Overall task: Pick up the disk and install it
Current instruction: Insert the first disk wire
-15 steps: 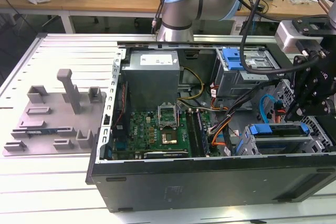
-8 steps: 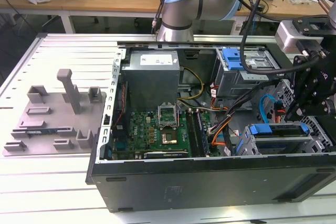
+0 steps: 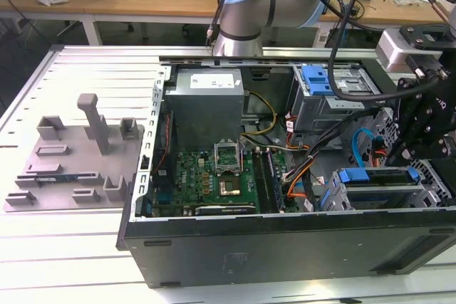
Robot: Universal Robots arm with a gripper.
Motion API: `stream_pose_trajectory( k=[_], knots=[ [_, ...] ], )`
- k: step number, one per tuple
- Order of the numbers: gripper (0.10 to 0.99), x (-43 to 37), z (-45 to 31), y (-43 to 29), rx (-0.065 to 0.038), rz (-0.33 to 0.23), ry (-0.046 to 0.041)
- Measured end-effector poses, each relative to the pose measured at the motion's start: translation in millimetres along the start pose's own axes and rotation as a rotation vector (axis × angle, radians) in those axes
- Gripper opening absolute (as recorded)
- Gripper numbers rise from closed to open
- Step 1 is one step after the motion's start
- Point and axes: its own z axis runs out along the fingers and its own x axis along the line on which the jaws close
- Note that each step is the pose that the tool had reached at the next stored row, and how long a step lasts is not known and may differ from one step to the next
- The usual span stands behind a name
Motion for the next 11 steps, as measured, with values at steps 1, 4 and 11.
stream_pose_trajectory(
  k=[1, 4, 11],
  knots=[
    [0.169, 0.0, 0.0, -0.3, 0.0, -0.001, 0.0007],
    [0.169, 0.0, 0.2, -0.4, 0.0, -0.001, 0.0004],
    [0.169, 0.5, 0.2, -4.1, 0.0, -0.001, 0.0004]
  ],
)
